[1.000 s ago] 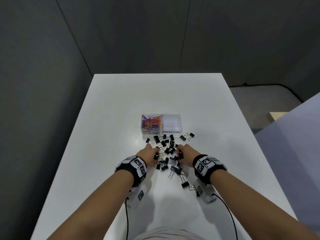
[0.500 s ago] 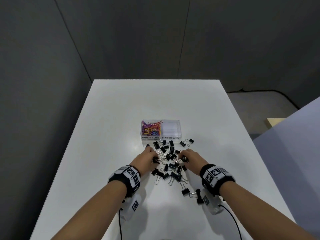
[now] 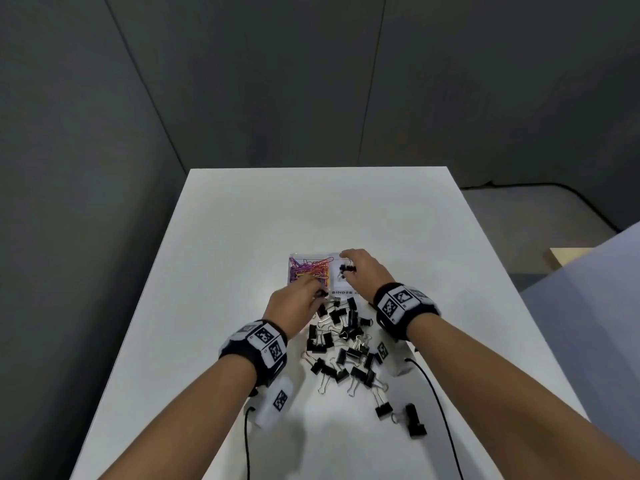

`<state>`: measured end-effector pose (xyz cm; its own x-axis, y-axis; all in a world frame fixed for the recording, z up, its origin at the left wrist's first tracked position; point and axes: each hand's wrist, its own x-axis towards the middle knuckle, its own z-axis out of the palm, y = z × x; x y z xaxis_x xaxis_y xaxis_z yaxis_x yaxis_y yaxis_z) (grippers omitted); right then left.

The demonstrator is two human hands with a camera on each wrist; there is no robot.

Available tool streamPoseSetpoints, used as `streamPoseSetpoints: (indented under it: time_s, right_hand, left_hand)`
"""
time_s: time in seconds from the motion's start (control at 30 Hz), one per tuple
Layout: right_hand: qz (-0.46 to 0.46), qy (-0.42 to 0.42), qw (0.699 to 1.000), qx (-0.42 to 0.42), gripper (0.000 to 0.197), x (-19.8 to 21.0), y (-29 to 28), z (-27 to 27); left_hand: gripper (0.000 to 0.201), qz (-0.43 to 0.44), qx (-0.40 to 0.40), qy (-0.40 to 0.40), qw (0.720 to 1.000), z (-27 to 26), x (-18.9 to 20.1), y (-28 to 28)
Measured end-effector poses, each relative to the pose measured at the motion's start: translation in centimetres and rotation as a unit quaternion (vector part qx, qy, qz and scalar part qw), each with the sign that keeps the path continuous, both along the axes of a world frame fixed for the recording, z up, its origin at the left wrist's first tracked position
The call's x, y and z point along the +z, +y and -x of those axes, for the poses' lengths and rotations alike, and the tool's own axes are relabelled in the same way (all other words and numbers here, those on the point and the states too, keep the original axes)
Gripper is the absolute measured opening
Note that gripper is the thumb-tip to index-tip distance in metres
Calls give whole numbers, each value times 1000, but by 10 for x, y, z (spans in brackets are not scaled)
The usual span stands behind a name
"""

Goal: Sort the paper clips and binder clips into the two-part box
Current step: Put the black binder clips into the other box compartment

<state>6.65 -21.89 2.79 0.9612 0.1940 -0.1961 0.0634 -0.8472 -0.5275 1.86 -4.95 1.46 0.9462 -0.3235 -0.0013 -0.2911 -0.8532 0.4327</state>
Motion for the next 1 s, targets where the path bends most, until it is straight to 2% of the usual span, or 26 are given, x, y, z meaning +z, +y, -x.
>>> streamPoseSetpoints:
  time_s: [0.1,0.2,0.3,0.43,0.57,0.67,0.83,1.0]
  right_hand:
    - [0,-31,999,-29,40,0,-8,-2]
    - [-4,-54,994,-96,34,-8,-30,0]
    - [27,-3,991,-132,37,-22,-54,8]
    - [76,69,993,-59,45,-43,-65,25]
    - [137,64,988,7,53,-60,-62,35]
    - [178,37,983,25,47,-67,-62,40]
    - [200,16,980,6,23,-72,-59,50]
    - [147,88,984,-53,9,-65,-56,48]
  left_hand:
    - [26,-7,3,-38,999,-23,14,-13]
    - [28,-48,-18,-38,998,-46,19,-30]
    - [34,-79,-48,-9,996,-62,15,-43]
    - [31,-83,-89,-6,993,-58,7,-46]
    - [31,-144,-189,-8,971,-33,-12,-32]
    - [37,-177,-224,8,958,-20,-27,-19]
    - [47,-193,-174,40,965,-5,-42,-9]
    - [50,-187,-104,76,974,2,-46,-10]
